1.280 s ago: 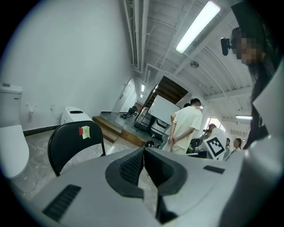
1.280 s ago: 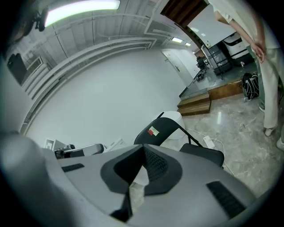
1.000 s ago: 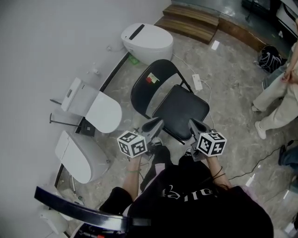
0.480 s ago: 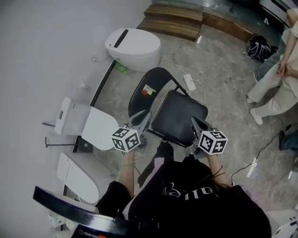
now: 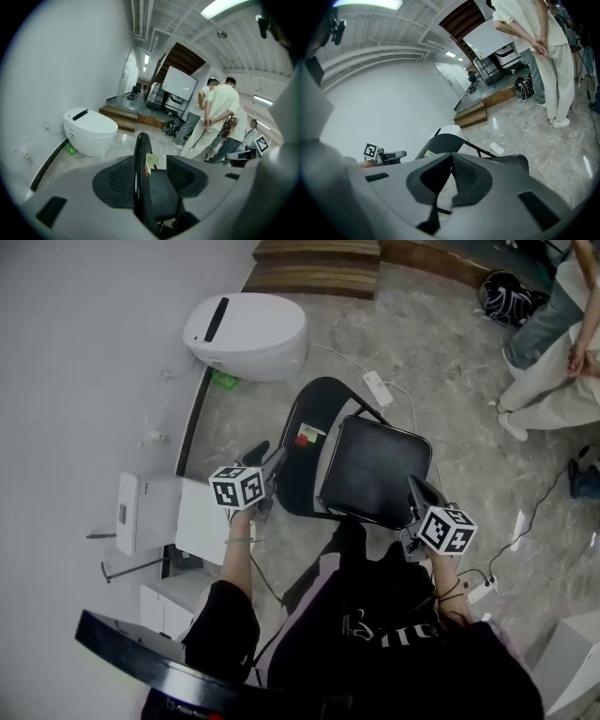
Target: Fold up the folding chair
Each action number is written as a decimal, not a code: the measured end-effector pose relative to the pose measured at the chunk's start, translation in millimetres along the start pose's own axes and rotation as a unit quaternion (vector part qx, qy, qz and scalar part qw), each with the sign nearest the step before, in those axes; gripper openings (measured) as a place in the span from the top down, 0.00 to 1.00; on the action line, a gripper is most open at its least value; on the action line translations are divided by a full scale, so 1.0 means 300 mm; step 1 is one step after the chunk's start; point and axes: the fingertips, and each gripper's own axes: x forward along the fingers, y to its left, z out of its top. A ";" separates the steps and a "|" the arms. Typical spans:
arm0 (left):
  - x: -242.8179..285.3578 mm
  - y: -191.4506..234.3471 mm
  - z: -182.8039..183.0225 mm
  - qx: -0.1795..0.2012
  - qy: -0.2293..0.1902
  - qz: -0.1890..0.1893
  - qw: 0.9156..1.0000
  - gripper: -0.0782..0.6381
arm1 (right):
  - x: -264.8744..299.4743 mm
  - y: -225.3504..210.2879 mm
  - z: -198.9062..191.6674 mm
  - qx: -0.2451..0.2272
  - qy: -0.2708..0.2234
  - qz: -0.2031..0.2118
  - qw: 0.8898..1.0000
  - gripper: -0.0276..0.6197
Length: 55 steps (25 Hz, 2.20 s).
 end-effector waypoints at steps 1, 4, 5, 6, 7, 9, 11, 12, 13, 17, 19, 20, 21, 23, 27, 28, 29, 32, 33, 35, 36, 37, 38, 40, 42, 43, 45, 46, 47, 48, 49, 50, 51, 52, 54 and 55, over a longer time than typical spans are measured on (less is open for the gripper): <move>0.037 0.033 -0.017 0.001 0.024 -0.008 1.000 0.61 | 0.003 -0.009 -0.009 0.005 0.000 -0.010 1.000 0.94; 0.138 0.096 -0.073 0.024 0.095 -0.028 0.995 0.59 | 0.011 -0.039 -0.038 0.018 0.000 -0.038 0.999 0.94; 0.168 0.107 -0.090 0.035 0.113 -0.033 0.992 0.59 | 0.011 -0.050 -0.045 0.023 0.000 -0.047 0.999 0.94; 0.196 0.114 -0.106 0.044 0.128 -0.036 0.990 0.59 | 0.009 -0.061 -0.051 0.028 -0.001 -0.056 0.998 0.94; 0.222 0.117 -0.124 0.050 0.140 -0.040 0.988 0.59 | 0.005 -0.073 -0.057 0.034 -0.004 -0.065 0.997 0.94; 0.270 0.116 -0.170 0.049 0.159 -0.053 0.985 0.59 | -0.006 -0.105 -0.073 0.044 -0.010 -0.085 0.995 0.94; 0.302 0.113 -0.199 0.044 0.170 -0.065 0.982 0.59 | -0.011 -0.143 -0.100 0.049 -0.013 -0.104 0.993 0.94; 0.311 0.112 -0.204 0.041 0.172 -0.069 0.982 0.59 | -0.011 -0.162 -0.118 0.050 -0.011 -0.111 0.993 0.94; 0.318 0.109 -0.208 0.039 0.174 -0.073 0.981 0.59 | -0.008 -0.180 -0.140 0.052 -0.008 -0.114 0.992 0.94; 0.337 0.088 -0.224 0.029 0.179 -0.084 0.980 0.67 | 0.020 -0.279 -0.227 0.057 0.010 -0.112 0.992 0.93; 0.339 0.087 -0.220 0.022 0.177 -0.073 0.981 0.68 | 0.037 -0.341 -0.271 0.059 0.020 -0.113 0.992 0.93; 0.340 0.090 -0.211 0.023 0.176 -0.066 0.982 0.68 | 0.046 -0.374 -0.291 0.061 0.025 -0.113 0.991 0.93; 0.342 0.093 -0.200 0.026 0.175 -0.058 0.983 0.69 | 0.057 -0.408 -0.309 0.063 0.029 -0.114 0.991 0.93; 0.349 0.099 -0.192 0.032 0.177 -0.049 0.982 0.69 | 0.084 -0.483 -0.339 0.063 0.036 -0.118 0.990 0.93; 0.352 0.089 -0.208 0.029 0.173 -0.047 0.983 0.69 | 0.148 -0.647 -0.423 0.046 0.066 -0.115 0.990 0.85; 0.356 0.088 -0.207 0.029 0.168 -0.044 0.984 0.69 | 0.173 -0.687 -0.445 0.043 0.076 -0.107 0.990 0.77; 0.361 0.089 -0.205 0.031 0.163 -0.040 0.985 0.69 | 0.200 -0.728 -0.469 0.040 0.087 -0.099 0.991 0.73; 0.374 0.083 -0.204 0.039 0.152 -0.032 0.987 0.69 | 0.265 -0.859 -0.559 0.028 0.120 -0.087 0.989 0.65; 0.379 0.080 -0.205 0.041 0.149 -0.032 0.988 0.69 | 0.280 -0.904 -0.590 0.027 0.129 -0.086 0.988 0.63; 0.388 0.082 -0.206 0.049 0.147 -0.026 0.988 0.69 | 0.313 -0.987 -0.643 0.031 0.139 -0.083 0.986 0.60; 0.390 0.086 -0.207 0.053 0.146 -0.022 0.988 0.69 | 0.330 -1.027 -0.668 0.036 0.141 -0.082 0.986 0.59; 0.392 0.089 -0.207 0.057 0.145 -0.018 0.988 0.69 | 0.347 -1.065 -0.693 0.043 0.142 -0.080 0.986 0.57; 0.394 0.091 -0.208 0.060 0.145 -0.015 0.988 0.69 | 0.364 -1.101 -0.719 0.050 0.145 -0.077 0.985 0.56; 0.399 0.092 -0.212 0.064 0.145 -0.013 0.987 0.69 | 0.395 -1.163 -0.767 0.057 0.155 -0.067 0.984 0.53; 0.404 0.090 -0.217 0.067 0.146 -0.015 0.987 0.69 | 0.424 -1.218 -0.807 0.058 0.165 -0.057 0.983 0.51; 0.408 0.089 -0.220 0.070 0.146 -0.017 0.987 0.69 | 0.438 -1.243 -0.825 0.064 0.169 -0.051 0.982 0.50; 0.415 0.089 -0.224 0.075 0.148 -0.017 0.986 0.69 | 0.468 -1.276 -0.861 0.090 0.173 -0.030 0.980 0.48; 0.417 0.089 -0.225 0.078 0.150 -0.017 0.986 0.69 | 0.482 -1.282 -0.875 0.103 0.175 -0.016 0.979 0.47; 0.417 0.088 -0.226 0.080 0.150 -0.016 0.985 0.69 | 0.496 -1.284 -0.889 0.112 0.180 0.000 0.977 0.46; 0.418 0.088 -0.228 0.082 0.151 -0.016 0.985 0.69 | 0.508 -1.283 -0.904 0.116 0.186 0.015 0.976 0.46; 0.417 0.086 -0.228 0.082 0.151 -0.016 0.985 0.69 | 0.519 -1.287 -0.915 0.115 0.191 0.026 0.975 0.46; 0.417 0.082 -0.228 0.082 0.153 -0.016 0.985 0.69 | 0.528 -1.298 -0.922 0.111 0.193 0.032 0.974 0.45; 0.417 0.074 -0.225 0.083 0.155 -0.014 0.984 0.69 | 0.537 -1.315 -0.928 0.107 0.193 0.034 0.975 0.45; 0.419 0.064 -0.220 0.086 0.159 -0.010 0.983 0.69 | 0.546 -1.332 -0.932 0.106 0.191 0.037 0.975 0.44; 0.426 0.054 -0.215 0.092 0.164 -0.004 0.982 0.69 | 0.560 -1.349 -0.940 0.121 0.188 0.058 0.973 0.40; 0.431 0.054 -0.217 0.093 0.165 -0.004 0.982 0.69 | 0.566 -1.349 -0.944 0.135 0.187 0.076 0.970 0.40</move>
